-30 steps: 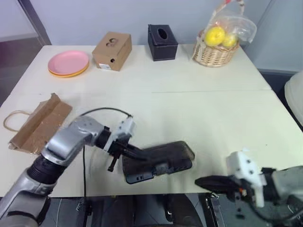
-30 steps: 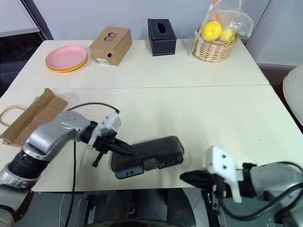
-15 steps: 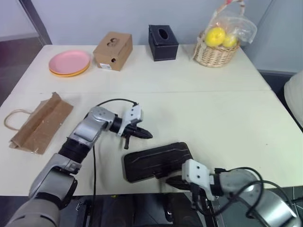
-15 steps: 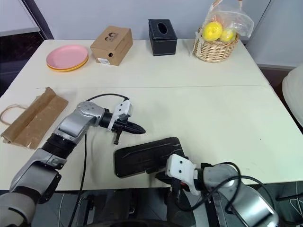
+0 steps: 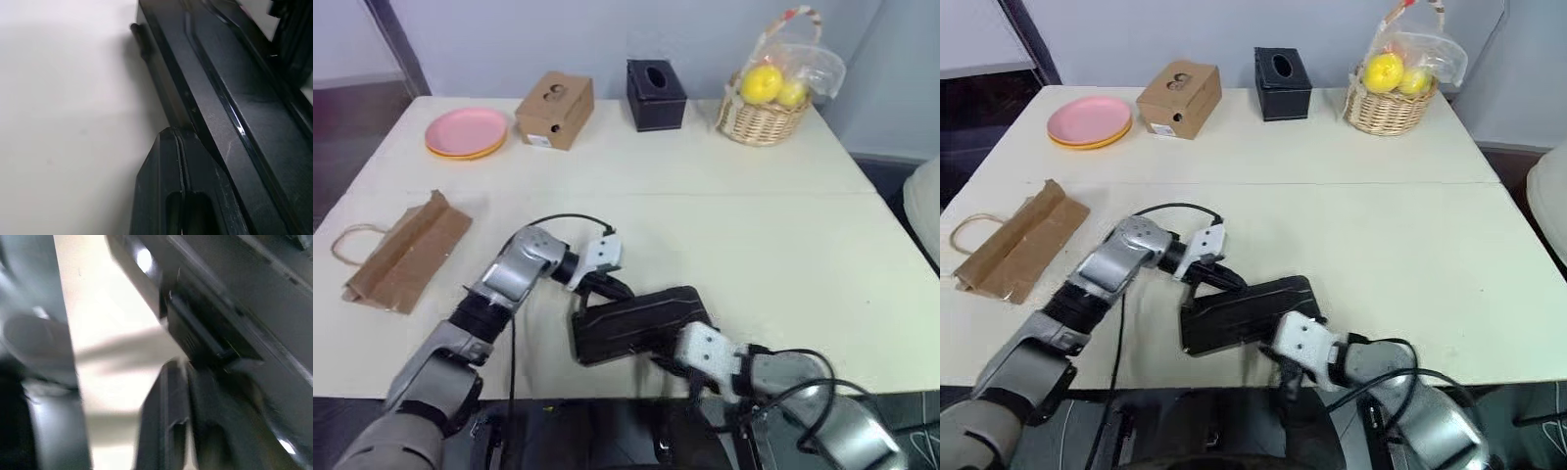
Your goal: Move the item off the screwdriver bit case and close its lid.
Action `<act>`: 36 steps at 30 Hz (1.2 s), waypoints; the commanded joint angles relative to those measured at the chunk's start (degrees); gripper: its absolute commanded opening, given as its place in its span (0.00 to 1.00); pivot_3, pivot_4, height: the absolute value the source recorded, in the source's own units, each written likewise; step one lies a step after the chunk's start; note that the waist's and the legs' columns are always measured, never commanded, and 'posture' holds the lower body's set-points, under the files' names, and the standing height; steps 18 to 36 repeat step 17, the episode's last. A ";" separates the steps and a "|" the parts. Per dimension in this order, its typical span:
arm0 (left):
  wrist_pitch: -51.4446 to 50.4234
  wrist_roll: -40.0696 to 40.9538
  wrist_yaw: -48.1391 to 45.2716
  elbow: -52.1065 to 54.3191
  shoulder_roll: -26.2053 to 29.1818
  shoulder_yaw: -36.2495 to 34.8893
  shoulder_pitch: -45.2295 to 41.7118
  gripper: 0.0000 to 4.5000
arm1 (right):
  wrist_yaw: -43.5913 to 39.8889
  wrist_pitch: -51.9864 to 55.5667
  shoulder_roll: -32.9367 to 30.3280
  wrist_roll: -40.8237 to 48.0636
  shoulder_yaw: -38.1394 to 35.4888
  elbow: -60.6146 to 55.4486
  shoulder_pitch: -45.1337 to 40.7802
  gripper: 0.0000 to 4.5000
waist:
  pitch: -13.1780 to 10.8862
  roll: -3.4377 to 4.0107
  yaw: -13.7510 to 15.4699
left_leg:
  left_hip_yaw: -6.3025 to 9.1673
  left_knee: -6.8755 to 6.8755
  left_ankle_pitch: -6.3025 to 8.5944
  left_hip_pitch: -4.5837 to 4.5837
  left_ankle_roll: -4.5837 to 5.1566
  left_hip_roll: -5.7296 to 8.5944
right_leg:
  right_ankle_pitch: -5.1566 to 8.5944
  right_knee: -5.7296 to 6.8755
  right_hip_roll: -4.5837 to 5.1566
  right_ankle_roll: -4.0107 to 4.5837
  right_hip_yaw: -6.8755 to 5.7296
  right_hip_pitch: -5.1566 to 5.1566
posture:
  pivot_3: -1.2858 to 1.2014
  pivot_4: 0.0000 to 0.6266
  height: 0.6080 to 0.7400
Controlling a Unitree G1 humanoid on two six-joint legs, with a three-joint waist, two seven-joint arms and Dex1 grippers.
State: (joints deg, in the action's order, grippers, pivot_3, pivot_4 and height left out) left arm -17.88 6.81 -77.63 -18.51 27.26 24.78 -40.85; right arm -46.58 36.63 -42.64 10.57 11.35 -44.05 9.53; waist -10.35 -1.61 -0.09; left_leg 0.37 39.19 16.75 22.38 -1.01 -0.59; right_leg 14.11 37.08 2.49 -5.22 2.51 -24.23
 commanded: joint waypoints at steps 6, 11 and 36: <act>-13.49 16.16 -13.36 17.31 26.65 -20.52 5.73 0.73 | -18.73 9.19 -11.36 29.27 -39.96 0.43 3.57 0.86 | -0.21 -0.03 -1.49 | 0.06 -0.13 0.10 -0.02 0.17 -0.28 | -0.11 0.04 -0.18 -0.19 0.01 -0.21 | 0.52 0.24 1.00; -27.22 27.59 -13.54 34.91 40.01 -39.73 23.48 0.73 | -31.33 11.28 -20.73 33.94 -51.70 13.80 3.65 0.86 | -0.30 0.13 -0.93 | 0.00 -0.22 0.19 -0.10 0.31 -0.35 | 0.00 -0.06 0.09 -0.02 -0.01 -0.08 | 0.52 0.24 1.00; -30.72 28.64 -8.45 43.45 40.15 -53.09 39.68 0.73 | -34.73 5.56 -24.80 31.01 -46.29 21.71 -0.65 0.86 | -0.32 0.18 -0.22 | -0.06 -0.08 0.19 -0.10 0.30 -0.27 | 0.13 -0.14 0.19 -0.10 -0.01 0.01 | 0.52 0.24 1.00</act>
